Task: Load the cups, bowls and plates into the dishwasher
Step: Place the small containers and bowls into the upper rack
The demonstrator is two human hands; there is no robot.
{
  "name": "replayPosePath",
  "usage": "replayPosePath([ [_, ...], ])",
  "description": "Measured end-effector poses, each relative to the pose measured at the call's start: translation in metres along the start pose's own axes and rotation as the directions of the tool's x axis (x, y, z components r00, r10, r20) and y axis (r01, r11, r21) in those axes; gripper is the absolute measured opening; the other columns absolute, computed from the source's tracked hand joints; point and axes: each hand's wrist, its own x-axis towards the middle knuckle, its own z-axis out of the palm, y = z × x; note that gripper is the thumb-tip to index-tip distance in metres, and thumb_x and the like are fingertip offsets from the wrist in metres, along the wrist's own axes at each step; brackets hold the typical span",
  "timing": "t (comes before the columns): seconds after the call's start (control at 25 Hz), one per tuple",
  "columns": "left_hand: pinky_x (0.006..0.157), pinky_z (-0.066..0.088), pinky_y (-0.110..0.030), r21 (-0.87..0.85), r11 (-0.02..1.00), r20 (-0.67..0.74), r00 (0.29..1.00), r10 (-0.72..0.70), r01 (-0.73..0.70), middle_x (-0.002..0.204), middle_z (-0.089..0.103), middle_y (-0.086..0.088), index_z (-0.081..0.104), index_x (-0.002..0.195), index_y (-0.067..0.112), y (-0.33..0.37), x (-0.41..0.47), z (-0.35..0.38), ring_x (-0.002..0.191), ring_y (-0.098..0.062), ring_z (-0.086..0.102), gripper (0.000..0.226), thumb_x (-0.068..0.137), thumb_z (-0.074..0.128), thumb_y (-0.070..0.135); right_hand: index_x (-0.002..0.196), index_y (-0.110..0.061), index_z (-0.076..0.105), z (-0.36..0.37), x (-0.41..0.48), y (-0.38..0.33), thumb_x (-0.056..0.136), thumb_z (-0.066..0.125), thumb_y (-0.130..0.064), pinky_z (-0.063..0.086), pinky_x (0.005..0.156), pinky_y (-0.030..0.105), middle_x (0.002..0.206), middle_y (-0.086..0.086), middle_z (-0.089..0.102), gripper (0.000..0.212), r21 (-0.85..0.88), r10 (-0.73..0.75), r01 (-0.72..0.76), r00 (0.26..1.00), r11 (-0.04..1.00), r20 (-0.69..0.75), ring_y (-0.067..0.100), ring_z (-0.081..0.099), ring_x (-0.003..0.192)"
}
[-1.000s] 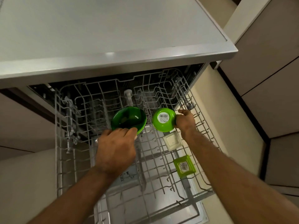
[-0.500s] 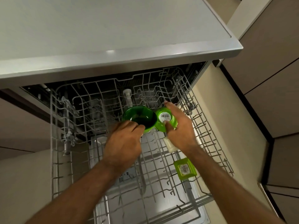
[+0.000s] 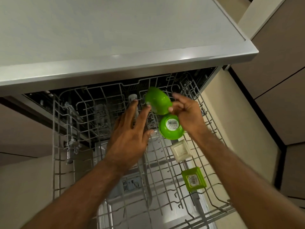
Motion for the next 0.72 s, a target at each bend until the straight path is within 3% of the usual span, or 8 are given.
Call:
replayPosePath([
  [0.08,0.118,0.035,-0.055,-0.022,0.999,0.036,0.999,-0.027,0.028,0.169,0.013,-0.007,0.02,0.158,0.031,-0.003,0.0,-0.002,0.15,-0.032,0.03,0.068,0.098,0.045,0.053,0.143,-0.002,0.049,-0.001,0.033,0.003,0.092,0.064,0.007,0.056,0.068,0.02,0.088,-0.003,0.072,0.054,0.146,0.188,-0.176,0.979,0.973,-0.075,0.006,0.067,0.079],
  [0.2,0.115,0.04,-0.055,-0.018,0.999,0.045,0.998,0.035,-0.034,0.169,0.012,-0.008,0.023,0.156,0.029,-0.007,-0.006,0.004,0.148,-0.035,0.035,0.065,0.1,0.047,0.052,0.143,0.0,0.049,0.002,0.065,0.017,0.096,0.06,0.004,0.052,0.056,0.02,0.094,0.004,0.065,0.049,0.228,0.4,-0.372,0.912,0.9,-0.093,0.012,0.06,0.071],
  [0.36,0.112,0.042,-0.058,0.019,0.992,0.055,0.991,0.12,-0.121,0.167,0.019,-0.013,0.028,0.153,0.023,-0.006,-0.016,0.015,0.144,-0.036,0.041,0.063,0.1,0.051,0.049,0.14,-0.004,0.052,0.007,0.081,0.039,0.099,0.056,0.003,0.049,0.047,0.019,0.112,0.013,0.062,0.042,0.32,0.545,-0.484,0.828,0.814,-0.134,0.012,0.054,0.065],
  [0.44,0.113,0.041,-0.056,0.043,0.991,0.054,0.991,0.123,-0.126,0.167,0.02,-0.014,0.029,0.153,0.022,-0.01,-0.018,0.017,0.143,-0.036,0.042,0.063,0.099,0.053,0.048,0.138,-0.006,0.054,0.006,0.087,0.045,0.099,0.057,0.001,0.05,0.049,0.022,0.108,0.013,0.063,0.04,0.298,0.553,-0.491,0.813,0.819,-0.181,0.014,0.055,0.064],
  [0.56,0.113,0.04,-0.054,0.086,0.988,0.035,0.992,0.123,-0.126,0.166,0.023,-0.016,0.033,0.152,0.019,-0.019,-0.022,0.02,0.142,-0.035,0.043,0.063,0.1,0.054,0.048,0.133,-0.01,0.059,0.01,0.088,0.053,0.095,0.059,-0.004,0.057,0.056,0.035,0.095,0.011,0.068,0.039,0.09,0.497,-0.493,0.822,0.865,-0.278,0.02,0.06,0.057],
  [0.64,0.113,0.038,-0.052,0.093,0.988,0.038,0.992,0.122,-0.125,0.166,0.022,-0.016,0.033,0.152,0.02,-0.021,-0.025,0.021,0.142,-0.034,0.042,0.063,0.1,0.055,0.048,0.133,-0.018,0.06,0.013,0.083,0.054,0.091,0.059,-0.014,0.063,0.072,0.045,0.111,0.014,0.07,0.043,-0.039,0.454,-0.489,0.834,0.872,-0.315,0.028,0.069,0.071],
  [0.72,0.113,0.038,-0.051,0.096,0.988,0.04,0.992,0.119,-0.123,0.166,0.023,-0.015,0.033,0.152,0.02,-0.023,-0.028,0.022,0.142,-0.034,0.043,0.064,0.099,0.057,0.048,0.138,-0.02,0.057,0.015,0.076,0.045,0.093,0.061,-0.02,0.059,0.089,0.042,0.126,0.011,0.066,0.046,-0.133,0.4,-0.459,0.858,0.878,-0.321,0.031,0.069,0.099],
])
